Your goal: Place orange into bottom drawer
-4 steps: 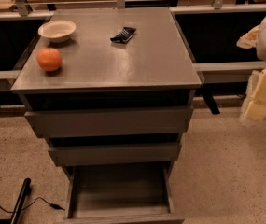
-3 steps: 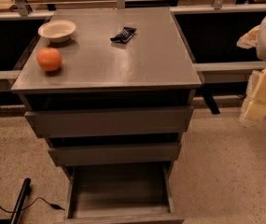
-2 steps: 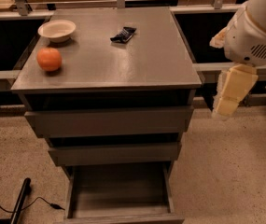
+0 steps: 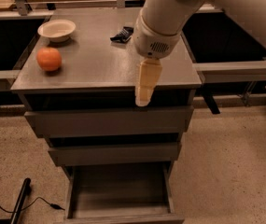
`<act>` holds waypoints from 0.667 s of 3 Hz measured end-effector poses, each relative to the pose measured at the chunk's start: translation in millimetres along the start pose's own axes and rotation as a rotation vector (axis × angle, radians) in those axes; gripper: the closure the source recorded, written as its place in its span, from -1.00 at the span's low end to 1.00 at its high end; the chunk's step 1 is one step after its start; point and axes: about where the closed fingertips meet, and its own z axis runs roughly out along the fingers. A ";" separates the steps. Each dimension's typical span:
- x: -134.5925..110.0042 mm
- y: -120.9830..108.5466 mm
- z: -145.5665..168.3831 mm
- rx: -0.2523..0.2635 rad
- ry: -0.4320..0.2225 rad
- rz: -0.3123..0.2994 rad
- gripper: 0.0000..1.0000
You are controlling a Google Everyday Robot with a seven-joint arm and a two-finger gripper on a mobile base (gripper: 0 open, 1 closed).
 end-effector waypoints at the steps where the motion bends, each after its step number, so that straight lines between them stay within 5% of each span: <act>1: -69.4 -6.1 47.3 -0.040 -0.120 -0.084 -1.00; 2: -95.2 -6.8 65.1 -0.056 -0.171 -0.112 -1.00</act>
Offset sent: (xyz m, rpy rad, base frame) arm 0.0173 0.1427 -0.0444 0.1816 0.0380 0.2115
